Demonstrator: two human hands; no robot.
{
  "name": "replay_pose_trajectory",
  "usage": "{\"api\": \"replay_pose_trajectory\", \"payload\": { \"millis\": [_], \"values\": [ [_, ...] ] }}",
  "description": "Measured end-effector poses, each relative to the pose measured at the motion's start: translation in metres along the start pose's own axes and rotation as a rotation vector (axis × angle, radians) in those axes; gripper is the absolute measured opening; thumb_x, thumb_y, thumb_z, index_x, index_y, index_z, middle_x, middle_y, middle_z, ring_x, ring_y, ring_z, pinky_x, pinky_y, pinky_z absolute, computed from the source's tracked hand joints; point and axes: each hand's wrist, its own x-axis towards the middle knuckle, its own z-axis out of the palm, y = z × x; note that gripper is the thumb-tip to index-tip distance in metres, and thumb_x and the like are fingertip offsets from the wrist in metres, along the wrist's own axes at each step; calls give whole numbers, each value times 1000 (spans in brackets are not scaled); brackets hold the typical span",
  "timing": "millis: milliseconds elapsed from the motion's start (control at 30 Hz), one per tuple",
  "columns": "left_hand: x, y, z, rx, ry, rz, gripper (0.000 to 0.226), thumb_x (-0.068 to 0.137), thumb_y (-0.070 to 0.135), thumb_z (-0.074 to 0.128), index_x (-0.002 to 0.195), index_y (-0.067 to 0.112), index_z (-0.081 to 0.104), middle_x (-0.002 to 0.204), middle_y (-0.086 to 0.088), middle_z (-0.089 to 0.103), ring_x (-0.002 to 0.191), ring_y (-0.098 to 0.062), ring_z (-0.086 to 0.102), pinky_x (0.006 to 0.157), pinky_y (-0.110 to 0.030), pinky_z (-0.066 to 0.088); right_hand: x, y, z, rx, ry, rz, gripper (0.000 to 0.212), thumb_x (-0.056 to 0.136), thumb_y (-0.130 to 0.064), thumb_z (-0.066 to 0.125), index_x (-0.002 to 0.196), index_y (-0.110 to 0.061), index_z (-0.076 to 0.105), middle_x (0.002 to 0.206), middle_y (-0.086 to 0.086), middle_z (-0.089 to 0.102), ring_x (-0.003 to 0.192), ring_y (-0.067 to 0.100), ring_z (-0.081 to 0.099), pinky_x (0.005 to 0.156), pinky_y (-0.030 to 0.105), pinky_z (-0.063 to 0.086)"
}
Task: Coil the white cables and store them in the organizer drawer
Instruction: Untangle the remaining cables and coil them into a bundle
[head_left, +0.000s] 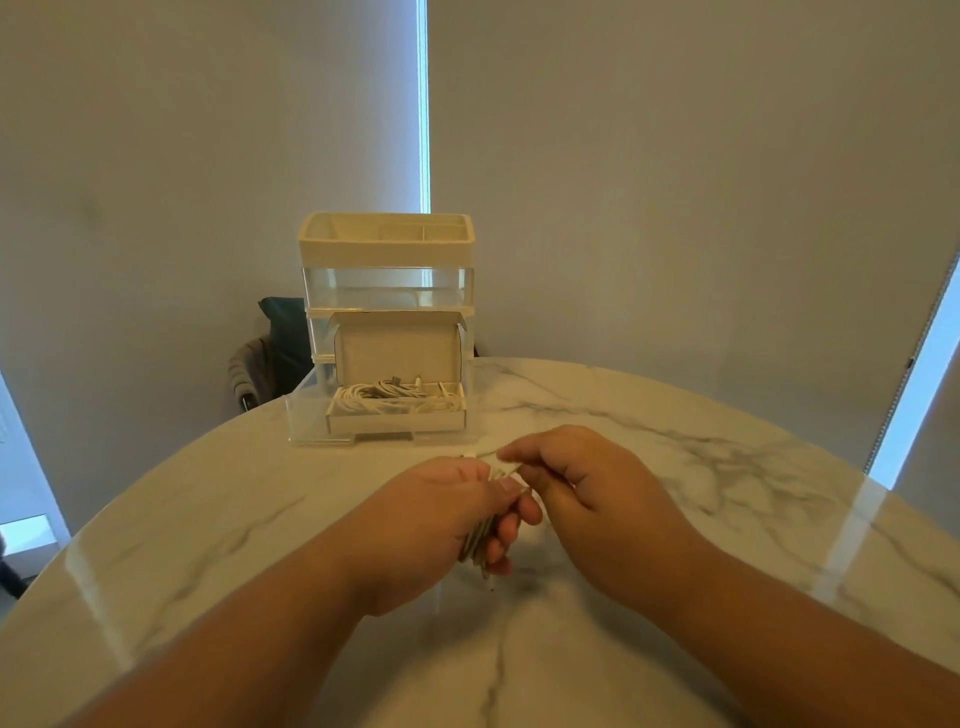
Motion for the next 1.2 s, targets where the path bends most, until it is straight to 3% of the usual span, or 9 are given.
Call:
{"api": "replay_pose_trajectory", "payload": {
  "millis": [100,200,300,500,700,867,1000,1100,1200],
  "values": [
    [-3,0,5,-23,-74,3,28,99,23,53,89,5,71,70,-8,56,61,-17,51,70,-38,51,2,2,-2,84,23,1,24,90,-17,53,93,-33,70,87,-19,63,93,-2,57,77,5,37],
    [-3,0,7,-71,-137,5,33,90,29,53,91,2,72,71,-10,57,65,-21,52,72,-41,50,2,3,-4,117,53,-44,27,85,-28,49,95,-30,73,84,-18,62,89,3,60,73,10,43],
    [-4,0,9,-139,-196,19,29,90,26,52,87,5,72,71,-11,58,66,-23,52,74,-43,46,2,2,-5,189,61,-23,27,84,-23,51,96,-31,74,86,-21,61,84,6,63,69,14,46],
    [-7,3,5,-144,-340,-21,36,91,20,50,108,-7,67,79,-13,58,69,-21,54,81,-43,48,1,3,-8,328,-7,12,24,84,-14,61,92,-29,78,86,-10,68,85,6,67,74,9,45],
    [-6,0,11,-200,-319,-1,33,89,14,49,107,-9,66,76,-11,58,67,-21,52,74,-38,51,2,0,-9,635,-31,154,21,90,3,62,88,-11,78,77,10,69,63,25,71,59,17,53],
    [-5,0,11,-255,-284,5,27,93,12,48,103,-4,66,73,-8,58,64,-16,55,69,-30,52,0,9,-5,648,-84,244,19,93,-4,61,92,-12,78,74,4,72,71,18,71,74,31,54],
    [-6,5,11,-383,-242,64,26,92,15,47,99,-2,66,73,-10,55,65,-18,54,70,-34,53,-1,3,-1,987,-203,275,14,88,-2,60,95,6,69,61,9,63,53,19,62,53,30,53],
    [-6,13,8,-518,-200,95,24,91,15,47,96,-2,64,71,-8,51,62,-17,51,68,-33,54,2,-3,-1,1029,-168,177,21,85,-9,58,92,-11,77,75,5,69,71,15,65,69,28,55],
    [-8,19,6,-553,-157,103,21,92,12,52,88,0,69,69,-8,51,60,-17,52,66,-33,56,1,0,0,1063,-7,184,29,89,-11,55,111,-17,72,90,9,75,85,21,71,79,32,57]
  ]
}}
